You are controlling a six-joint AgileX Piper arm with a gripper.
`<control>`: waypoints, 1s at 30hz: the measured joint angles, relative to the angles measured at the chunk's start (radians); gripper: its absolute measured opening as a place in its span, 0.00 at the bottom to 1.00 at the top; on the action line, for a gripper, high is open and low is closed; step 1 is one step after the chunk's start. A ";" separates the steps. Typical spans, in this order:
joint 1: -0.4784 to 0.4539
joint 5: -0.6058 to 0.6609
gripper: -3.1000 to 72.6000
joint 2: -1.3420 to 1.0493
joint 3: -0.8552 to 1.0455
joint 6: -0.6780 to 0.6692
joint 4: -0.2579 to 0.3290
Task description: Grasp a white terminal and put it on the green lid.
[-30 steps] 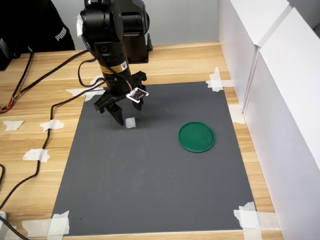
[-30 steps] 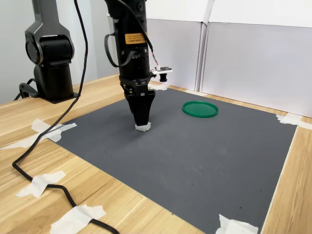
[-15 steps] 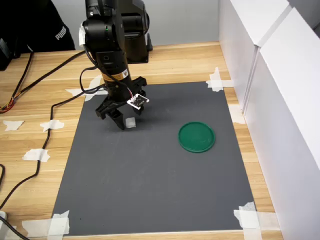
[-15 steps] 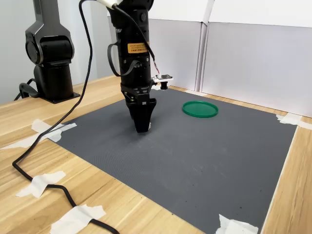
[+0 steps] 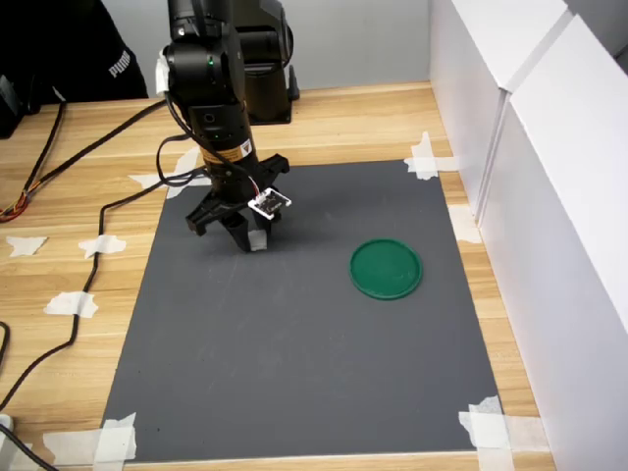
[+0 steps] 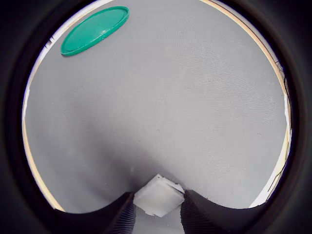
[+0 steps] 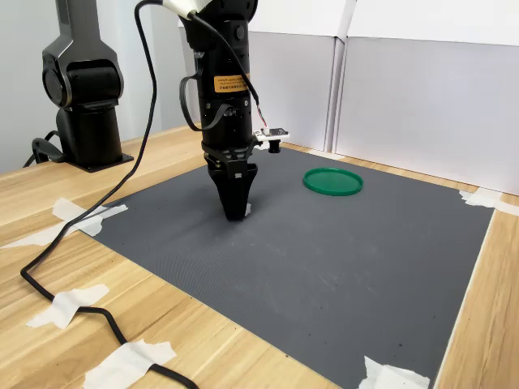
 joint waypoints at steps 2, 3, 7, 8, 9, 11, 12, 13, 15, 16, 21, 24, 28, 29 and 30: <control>0.000 0.000 0.52 -0.026 0.000 -0.004 0.000; 0.000 0.004 0.52 -0.043 -0.003 -0.008 0.008; 0.020 0.061 0.52 -0.097 -0.055 -0.019 0.030; 0.032 0.089 0.52 -0.105 -0.071 -0.019 0.030; 0.051 0.118 0.52 -0.114 -0.094 -0.019 0.033; 0.098 0.177 0.52 -0.124 -0.142 -0.006 0.037; 0.123 0.203 0.52 -0.127 -0.165 0.007 0.040; 0.148 0.223 0.52 -0.127 -0.188 0.021 0.041; 0.197 0.251 0.52 -0.127 -0.227 0.046 0.045; 0.220 0.262 0.52 -0.127 -0.245 0.058 0.046; 0.323 0.275 0.52 -0.126 -0.301 0.090 0.047; 0.367 0.280 0.52 -0.106 -0.315 0.111 0.048; 0.400 0.269 0.52 -0.055 -0.323 0.151 0.049; 0.403 0.262 0.52 -0.043 -0.325 0.164 0.049; 0.403 0.253 0.52 -0.027 -0.330 0.174 0.051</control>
